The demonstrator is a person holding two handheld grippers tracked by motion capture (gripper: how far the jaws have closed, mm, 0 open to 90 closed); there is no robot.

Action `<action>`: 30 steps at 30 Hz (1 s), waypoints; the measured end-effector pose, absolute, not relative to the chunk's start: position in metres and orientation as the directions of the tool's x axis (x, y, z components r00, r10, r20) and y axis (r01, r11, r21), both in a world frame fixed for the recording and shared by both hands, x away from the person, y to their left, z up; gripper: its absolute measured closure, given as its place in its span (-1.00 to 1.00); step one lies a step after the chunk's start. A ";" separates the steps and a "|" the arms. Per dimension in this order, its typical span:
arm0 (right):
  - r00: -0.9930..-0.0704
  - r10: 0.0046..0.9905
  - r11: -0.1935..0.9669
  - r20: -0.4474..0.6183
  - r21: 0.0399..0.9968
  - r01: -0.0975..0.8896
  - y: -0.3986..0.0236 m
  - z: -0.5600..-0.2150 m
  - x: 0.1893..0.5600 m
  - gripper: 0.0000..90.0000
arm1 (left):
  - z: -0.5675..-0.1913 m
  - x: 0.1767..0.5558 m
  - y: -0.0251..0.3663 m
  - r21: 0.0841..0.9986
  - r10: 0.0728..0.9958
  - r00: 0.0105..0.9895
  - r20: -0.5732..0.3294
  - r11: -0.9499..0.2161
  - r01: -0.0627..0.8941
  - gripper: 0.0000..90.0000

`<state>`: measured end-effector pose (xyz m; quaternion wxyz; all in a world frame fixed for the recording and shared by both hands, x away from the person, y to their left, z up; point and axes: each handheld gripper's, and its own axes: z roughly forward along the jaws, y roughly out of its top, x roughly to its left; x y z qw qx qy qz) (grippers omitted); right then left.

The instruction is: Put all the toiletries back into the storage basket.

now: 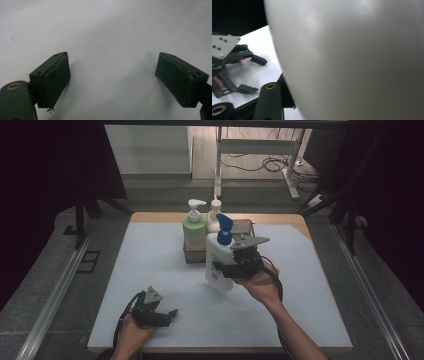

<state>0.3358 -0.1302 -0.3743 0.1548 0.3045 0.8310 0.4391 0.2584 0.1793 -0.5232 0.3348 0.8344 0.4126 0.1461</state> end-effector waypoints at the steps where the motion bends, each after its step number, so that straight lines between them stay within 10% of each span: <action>1: -0.762 0.648 0.426 0.009 0.824 0.373 -0.133 -0.373 0.336 -0.07 | -0.523 0.258 0.179 0.679 0.787 0.617 -0.032 -0.435 0.591 -0.73; 30: -0.605 0.796 0.340 -0.004 0.831 0.441 -0.182 -0.348 0.380 -0.07 | -0.523 0.258 0.179 0.680 0.787 0.616 -0.033 -0.434 0.591 -0.73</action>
